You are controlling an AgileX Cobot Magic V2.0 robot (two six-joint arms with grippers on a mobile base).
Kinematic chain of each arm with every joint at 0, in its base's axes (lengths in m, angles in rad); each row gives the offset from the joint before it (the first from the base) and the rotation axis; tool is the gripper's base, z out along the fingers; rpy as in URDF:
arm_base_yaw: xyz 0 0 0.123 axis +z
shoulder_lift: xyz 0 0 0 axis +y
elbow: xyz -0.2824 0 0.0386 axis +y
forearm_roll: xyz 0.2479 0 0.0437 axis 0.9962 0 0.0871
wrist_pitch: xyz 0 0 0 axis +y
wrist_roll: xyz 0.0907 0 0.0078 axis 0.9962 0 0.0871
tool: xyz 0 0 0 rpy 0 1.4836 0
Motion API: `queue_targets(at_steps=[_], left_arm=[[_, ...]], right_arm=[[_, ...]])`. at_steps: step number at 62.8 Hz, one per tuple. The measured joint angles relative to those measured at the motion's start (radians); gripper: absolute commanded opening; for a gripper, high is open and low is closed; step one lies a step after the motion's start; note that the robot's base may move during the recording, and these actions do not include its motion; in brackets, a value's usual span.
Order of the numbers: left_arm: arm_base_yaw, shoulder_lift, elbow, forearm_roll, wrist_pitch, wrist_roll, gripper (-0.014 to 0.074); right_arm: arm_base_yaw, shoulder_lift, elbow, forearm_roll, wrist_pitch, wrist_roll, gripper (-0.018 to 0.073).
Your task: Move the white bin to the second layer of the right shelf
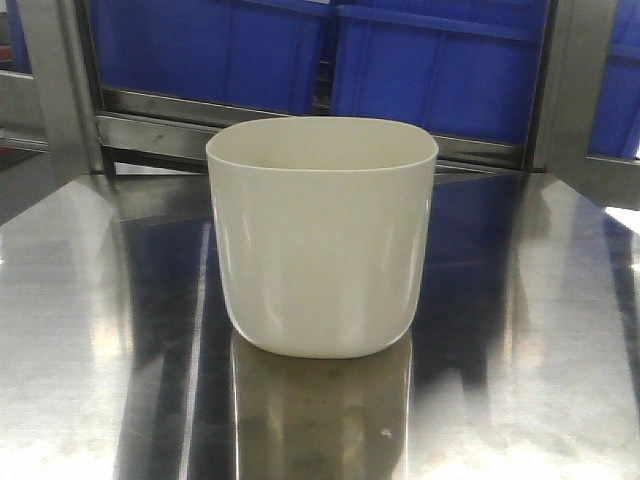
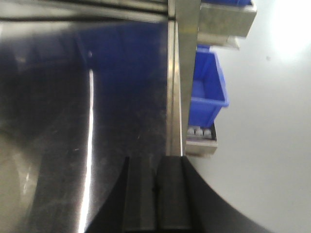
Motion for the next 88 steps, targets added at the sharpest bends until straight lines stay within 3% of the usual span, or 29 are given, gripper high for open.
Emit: queue_targets(at_steps=[30,38,50,55,69,88], left_arm=[[0.0,0.0,0.0,0.0,0.0,0.0,0.0085],[0.0,0.0,0.0,0.0,0.0,0.0,0.0085],[0.0,0.0,0.0,0.0,0.0,0.0,0.0085],[0.0,0.0,0.0,0.0,0.0,0.0,0.0085],[0.0,0.0,0.0,0.0,0.0,0.0,0.0085],[0.0,0.0,0.0,0.0,0.0,0.0,0.0085]], right_arm=[[0.002,0.443,-0.402,0.07,0.294,0.013,0.0056],[0.047,0.517,-0.492,0.07,0.375,0.046,0.0057],[0.131,0.64,-0.627,0.074,0.491,0.176,0.0064],[0.166,0.693,-0.689,0.069,0.54,0.225,0.0125],[0.277,0.819,-0.837,0.048,0.646,0.319,0.0447],[0.421,0.94,-1.018,0.07,0.699,0.331,0.0466]])
